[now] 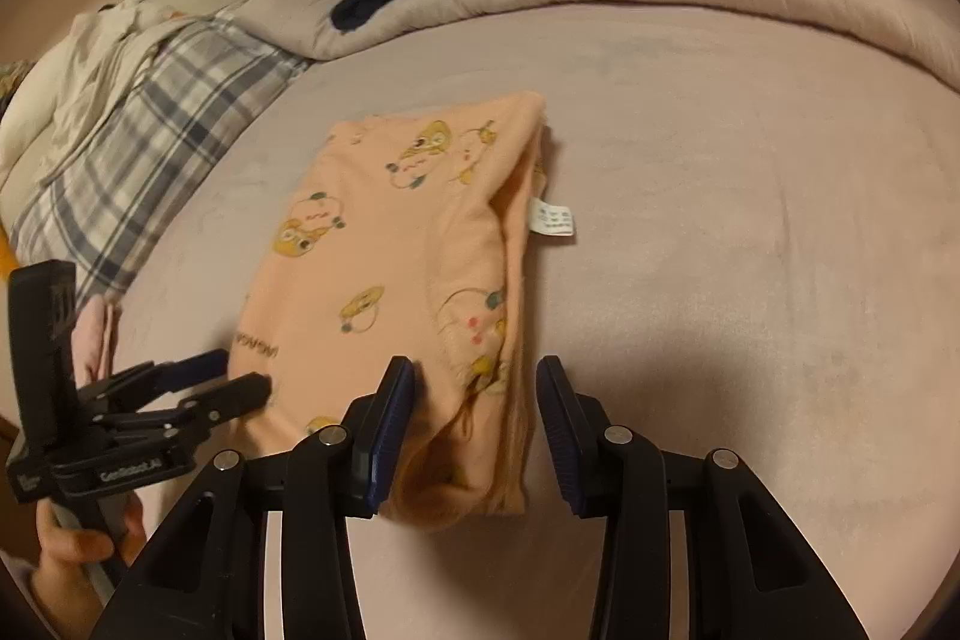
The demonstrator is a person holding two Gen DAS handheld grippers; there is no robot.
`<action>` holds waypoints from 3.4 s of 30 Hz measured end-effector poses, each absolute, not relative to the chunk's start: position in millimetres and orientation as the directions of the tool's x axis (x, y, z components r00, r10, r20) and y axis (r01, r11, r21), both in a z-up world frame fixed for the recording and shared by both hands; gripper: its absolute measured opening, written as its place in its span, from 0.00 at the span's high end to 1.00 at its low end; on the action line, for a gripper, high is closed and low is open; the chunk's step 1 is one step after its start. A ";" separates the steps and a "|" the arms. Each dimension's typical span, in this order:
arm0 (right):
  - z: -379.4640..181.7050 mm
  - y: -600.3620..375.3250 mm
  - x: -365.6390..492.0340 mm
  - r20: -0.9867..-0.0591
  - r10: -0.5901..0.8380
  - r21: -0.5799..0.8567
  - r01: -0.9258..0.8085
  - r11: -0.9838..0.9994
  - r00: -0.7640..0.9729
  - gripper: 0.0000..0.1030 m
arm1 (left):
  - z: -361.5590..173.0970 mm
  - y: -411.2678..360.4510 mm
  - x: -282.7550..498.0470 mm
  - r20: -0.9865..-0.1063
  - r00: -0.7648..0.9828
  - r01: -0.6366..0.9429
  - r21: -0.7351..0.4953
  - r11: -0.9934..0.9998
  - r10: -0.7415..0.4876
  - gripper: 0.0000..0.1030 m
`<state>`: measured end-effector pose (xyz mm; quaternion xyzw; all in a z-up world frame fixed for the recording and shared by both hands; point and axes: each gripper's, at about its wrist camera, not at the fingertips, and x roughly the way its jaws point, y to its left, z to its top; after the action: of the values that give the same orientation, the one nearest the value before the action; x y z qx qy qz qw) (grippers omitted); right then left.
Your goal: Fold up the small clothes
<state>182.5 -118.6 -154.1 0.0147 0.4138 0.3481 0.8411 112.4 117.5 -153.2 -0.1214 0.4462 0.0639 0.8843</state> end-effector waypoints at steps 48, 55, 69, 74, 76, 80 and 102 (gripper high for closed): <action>-161.2 -111.6 171.4 -0.721 0.552 0.252 -0.583 0.772 0.420 0.50 | -153.2 115.5 104.6 -0.796 0.602 -0.238 -0.107 0.965 0.060 0.24; -160.6 -111.2 170.6 -0.719 0.555 0.254 -0.585 0.770 0.419 0.50 | -153.4 116.5 106.8 -0.802 0.594 -0.244 -0.112 0.963 0.057 0.22; -156.1 -109.5 172.8 -0.700 0.571 0.249 -0.602 0.758 0.428 0.50 | -149.7 110.2 110.9 -0.788 0.615 -0.236 -0.162 0.958 0.018 0.22; -166.2 -108.3 176.2 -0.729 0.548 0.248 -0.587 0.771 0.411 0.50 | -157.7 110.2 115.5 -0.804 0.594 -0.240 -0.151 0.959 0.022 0.21; -168.4 -108.7 176.5 -0.733 0.545 0.249 -0.585 0.772 0.407 0.50 | -160.5 110.4 116.3 -0.809 0.588 -0.240 -0.147 0.960 0.023 0.19; -167.6 -110.5 176.4 -0.729 0.553 0.262 -0.582 0.770 0.403 0.48 | -160.5 111.2 114.2 -0.804 0.595 -0.240 -0.148 0.959 0.025 0.18; -138.4 -121.9 157.9 -0.668 0.593 0.247 -0.618 0.747 0.450 0.48 | -132.9 94.3 104.4 -0.801 0.598 -0.239 -0.162 0.957 0.014 0.01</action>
<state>157.9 -121.9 -138.4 -0.0161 0.3856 0.3555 0.8512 104.4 94.3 -132.9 -0.1273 0.4425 0.0716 0.8848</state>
